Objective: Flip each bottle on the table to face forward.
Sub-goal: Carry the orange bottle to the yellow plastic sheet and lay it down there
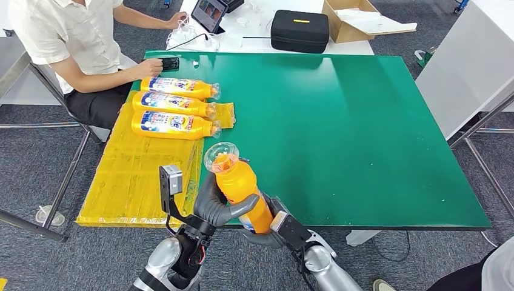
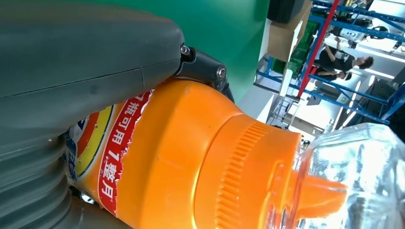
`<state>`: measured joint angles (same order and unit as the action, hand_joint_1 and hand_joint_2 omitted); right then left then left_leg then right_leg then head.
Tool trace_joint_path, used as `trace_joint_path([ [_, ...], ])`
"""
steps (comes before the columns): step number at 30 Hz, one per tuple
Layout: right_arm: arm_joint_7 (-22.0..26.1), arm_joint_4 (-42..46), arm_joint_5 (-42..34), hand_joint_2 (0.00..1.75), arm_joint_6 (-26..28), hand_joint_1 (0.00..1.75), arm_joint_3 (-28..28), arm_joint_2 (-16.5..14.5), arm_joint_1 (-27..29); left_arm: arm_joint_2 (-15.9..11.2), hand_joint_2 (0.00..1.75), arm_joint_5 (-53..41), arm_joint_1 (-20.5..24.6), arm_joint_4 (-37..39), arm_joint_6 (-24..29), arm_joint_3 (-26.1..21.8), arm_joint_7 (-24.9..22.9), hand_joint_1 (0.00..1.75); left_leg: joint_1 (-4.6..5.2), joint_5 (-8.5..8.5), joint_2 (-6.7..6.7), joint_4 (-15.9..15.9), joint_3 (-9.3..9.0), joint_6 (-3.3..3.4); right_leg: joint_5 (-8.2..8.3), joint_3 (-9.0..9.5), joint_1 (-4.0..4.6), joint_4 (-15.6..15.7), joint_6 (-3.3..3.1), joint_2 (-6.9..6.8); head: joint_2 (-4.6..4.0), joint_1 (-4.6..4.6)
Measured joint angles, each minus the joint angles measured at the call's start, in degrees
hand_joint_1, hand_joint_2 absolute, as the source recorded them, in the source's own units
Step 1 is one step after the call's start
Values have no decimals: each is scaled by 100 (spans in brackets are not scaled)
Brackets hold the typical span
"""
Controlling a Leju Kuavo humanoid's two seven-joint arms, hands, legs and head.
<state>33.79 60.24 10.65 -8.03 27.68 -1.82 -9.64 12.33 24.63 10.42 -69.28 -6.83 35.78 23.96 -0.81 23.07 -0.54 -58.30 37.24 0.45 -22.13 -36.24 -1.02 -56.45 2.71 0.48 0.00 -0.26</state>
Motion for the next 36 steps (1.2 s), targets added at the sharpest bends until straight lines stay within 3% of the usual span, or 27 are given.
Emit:
trace_joint_path([
  [1,-12,0,-43,175,-2,2,-22,-8,4,-7,175,0,3,11,-5,-3,-26,175,0,0,0,0,0,0,0,0,0,0,0,0,0,0],
  [6,-140,5,-92,175,189,0,-118,-85,28,-38,175,-51,-5,58,88,-20,-77,175,0,0,0,0,0,0,0,0,0,0,0,0,0,1],
  [11,-191,31,151,175,849,0,-221,-180,70,-54,175,-164,-24,12,528,-114,-11,175,0,0,0,0,0,0,0,0,0,0,0,0,0,3],
  [15,-423,36,559,175,2141,0,-497,-183,141,-79,175,-718,-207,-412,1255,-262,373,175,0,0,-4,0,1,0,-1,-1,0,0,1,-2,0,0],
  [19,-392,-9,1001,175,3389,0,-1211,-1,205,-186,175,-1195,-538,-1001,1701,-406,524,175,2,1,-15,0,7,2,-5,-1,-8,1,7,-10,1,4],
  [23,2,48,1486,175,4363,0,-1948,85,362,-280,175,-2787,-636,-1222,2883,-466,836,174,11,3,-16,0,7,3,-6,-2,-14,1,11,-12,1,2],
  [25,216,171,1558,175,4437,0,-2265,85,418,-367,175,-4145,-541,-1162,3541,-471,659,175,9,2,-18,0,7,3,-8,-2,-12,1,13,-13,1,2],
  [28,377,347,1583,175,4187,0,-2534,44,407,-565,175,-5961,-202,-765,3895,-477,55,175,2,-2,-15,1,3,-3,-3,1,-4,0,6,-12,0,1],
  [32,406,400,1654,175,3935,0,-2621,-63,357,-668,175,-6732,240,-46,3902,-574,-352,175,-1,-12,-3,1,0,-5,6,-1,1,-1,-3,-11,1,1],
  [36,479,354,1652,175,3799,0,-2626,-182,249,-676,175,-6997,785,807,3531,-694,-613,175,-1,-18,-4,1,1,-4,8,0,1,-2,-1,-12,0,2],
])
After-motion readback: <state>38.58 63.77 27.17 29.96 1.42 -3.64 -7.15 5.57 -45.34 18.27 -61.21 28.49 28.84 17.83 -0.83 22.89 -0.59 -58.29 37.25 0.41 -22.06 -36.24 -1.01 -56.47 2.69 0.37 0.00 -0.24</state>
